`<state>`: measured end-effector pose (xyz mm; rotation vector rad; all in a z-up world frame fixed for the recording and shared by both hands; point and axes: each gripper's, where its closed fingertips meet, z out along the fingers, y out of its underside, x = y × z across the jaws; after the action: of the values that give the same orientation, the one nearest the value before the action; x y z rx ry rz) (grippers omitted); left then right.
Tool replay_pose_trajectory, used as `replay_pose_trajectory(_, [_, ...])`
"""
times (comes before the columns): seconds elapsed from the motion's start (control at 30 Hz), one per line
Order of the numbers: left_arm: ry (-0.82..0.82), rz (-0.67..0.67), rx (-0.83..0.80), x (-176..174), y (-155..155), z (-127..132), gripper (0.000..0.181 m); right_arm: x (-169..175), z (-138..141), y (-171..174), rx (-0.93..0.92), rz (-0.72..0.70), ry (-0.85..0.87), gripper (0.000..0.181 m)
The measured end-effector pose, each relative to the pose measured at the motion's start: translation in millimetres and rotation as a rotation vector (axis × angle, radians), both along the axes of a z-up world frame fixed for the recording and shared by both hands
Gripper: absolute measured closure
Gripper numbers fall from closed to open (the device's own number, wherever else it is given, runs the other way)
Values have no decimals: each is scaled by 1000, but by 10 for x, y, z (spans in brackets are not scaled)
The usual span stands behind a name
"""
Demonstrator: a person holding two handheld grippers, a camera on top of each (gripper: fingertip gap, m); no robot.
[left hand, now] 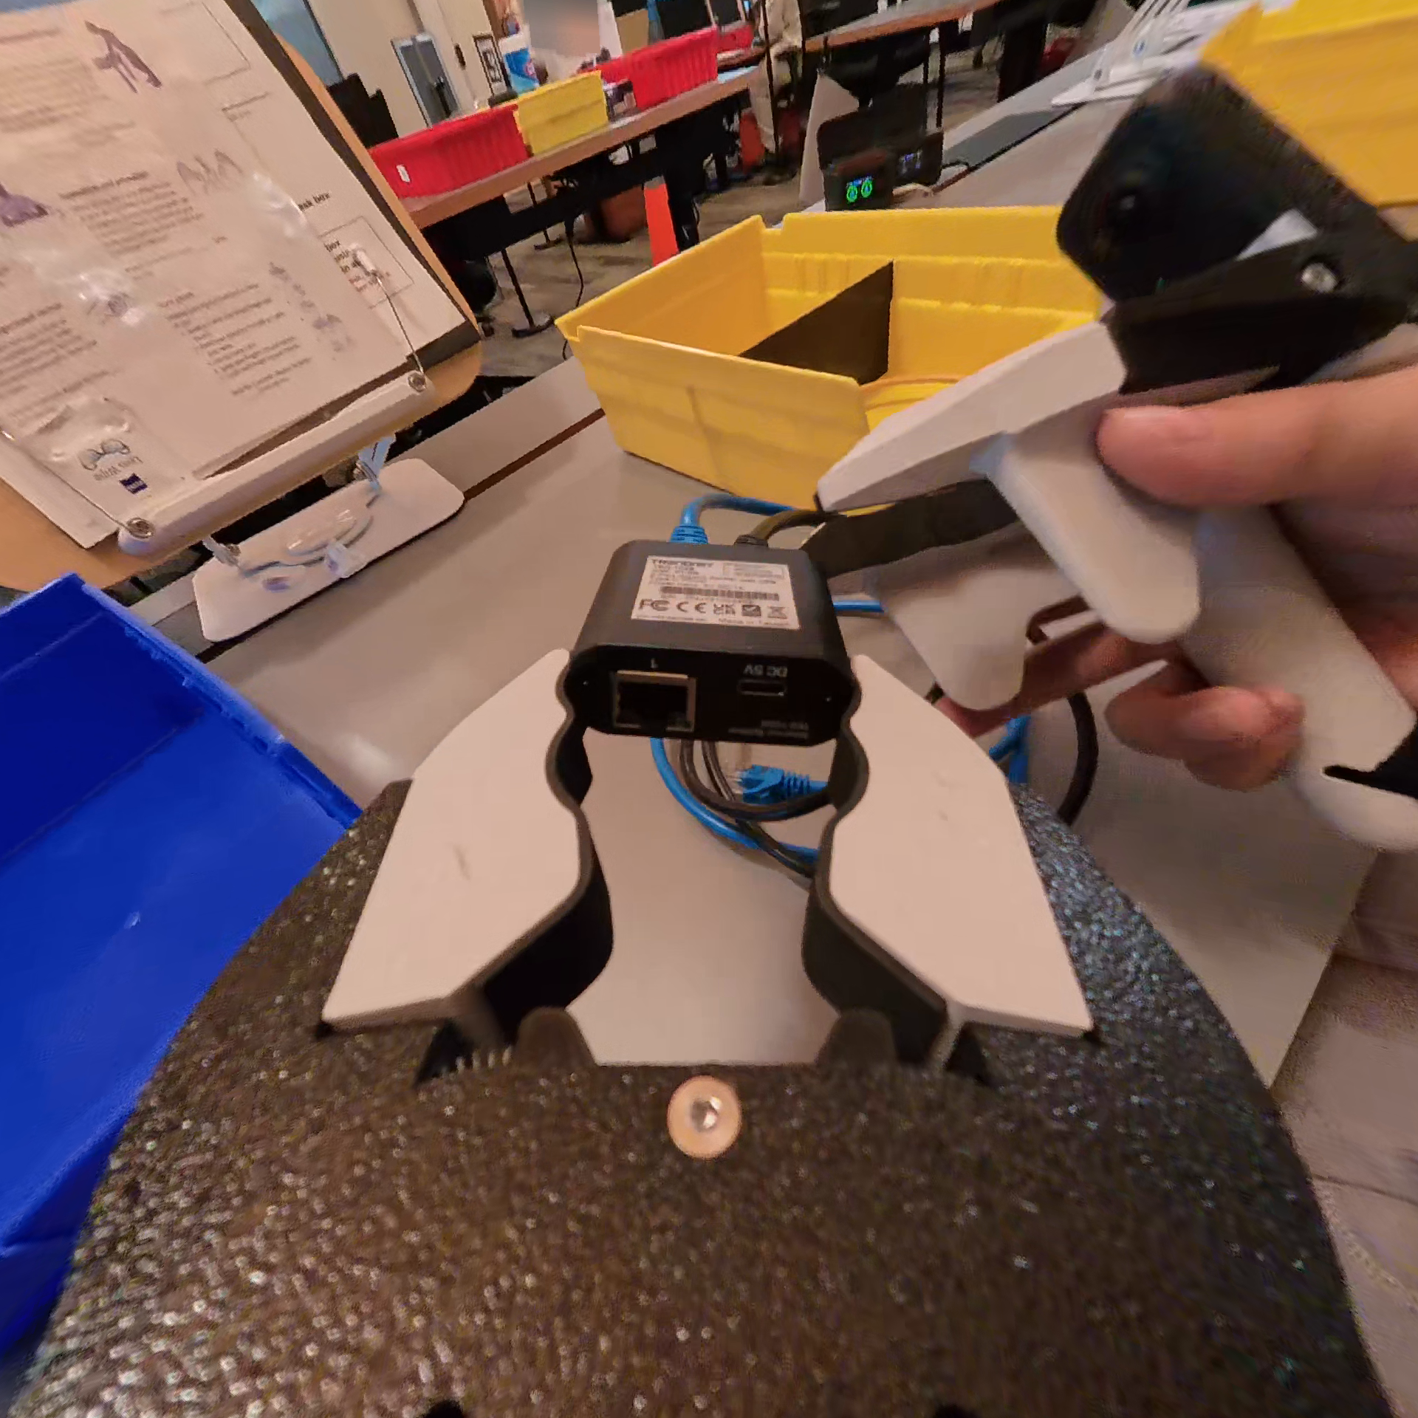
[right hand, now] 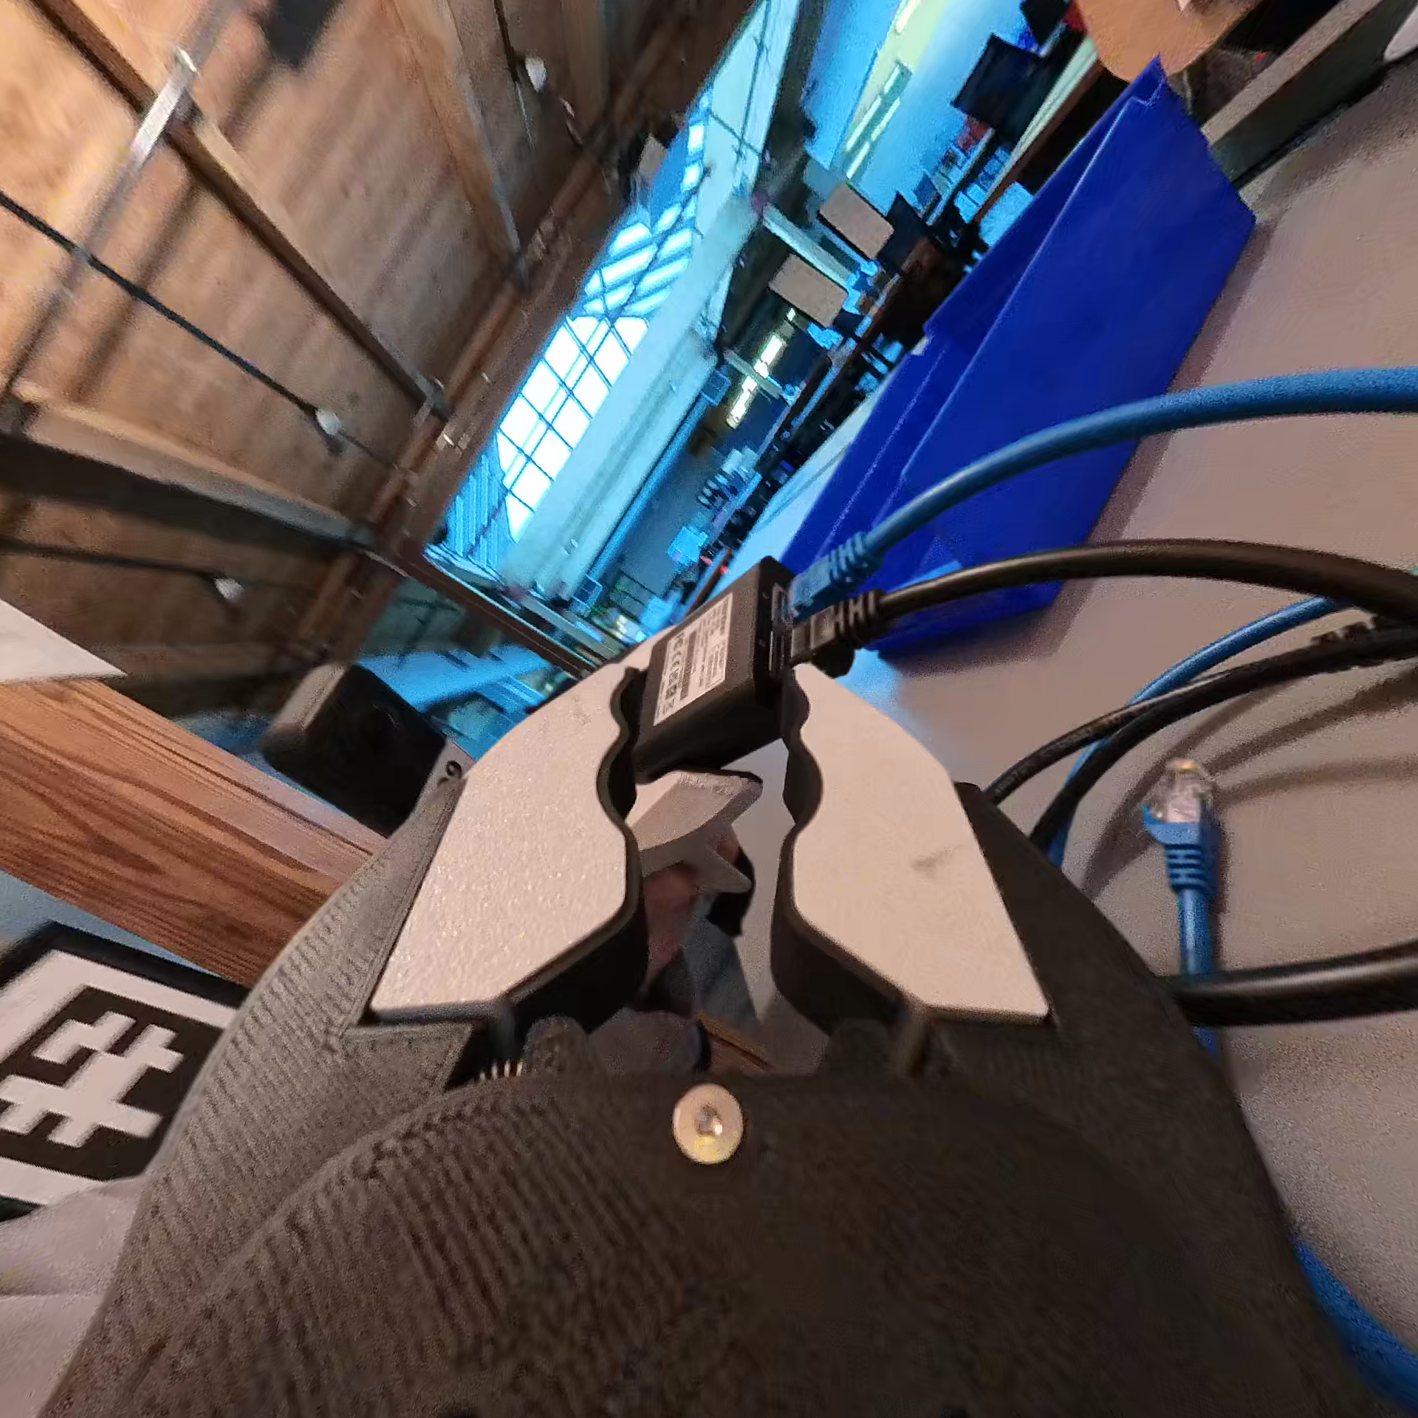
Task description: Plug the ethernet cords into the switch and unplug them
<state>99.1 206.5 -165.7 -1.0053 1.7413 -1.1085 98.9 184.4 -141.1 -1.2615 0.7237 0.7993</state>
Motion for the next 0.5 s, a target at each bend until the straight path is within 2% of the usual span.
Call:
replay_pose_trajectory(0.03, [-14, 4, 4, 1, 3, 22, 120, 7, 13, -3, 28, -2, 41, 147])
replay_pose_trajectory(0.1, [-61, 27, 54, 2, 16, 72, 120, 22, 47, -7, 95, 1, 165, 146])
replay_pose_trajectory(0.17, [-91, 57, 134, 4, 30, 103, 120, 27, 38, -10, 96, -16, 182, 147])
replay_pose_trajectory(0.3, [-170, 152, 253, -6, 169, 221, 120, -99, 101, -14, -59, -24, -103, 142])
replay_pose_trajectory(0.37, [-179, 161, 206, -24, 220, 283, 120, -203, 137, -2, -112, -6, -194, 132])
replay_pose_trajectory(0.5, [-210, 179, 140, -70, 328, 401, 120, -353, 319, -6, -69, -4, -260, 137])
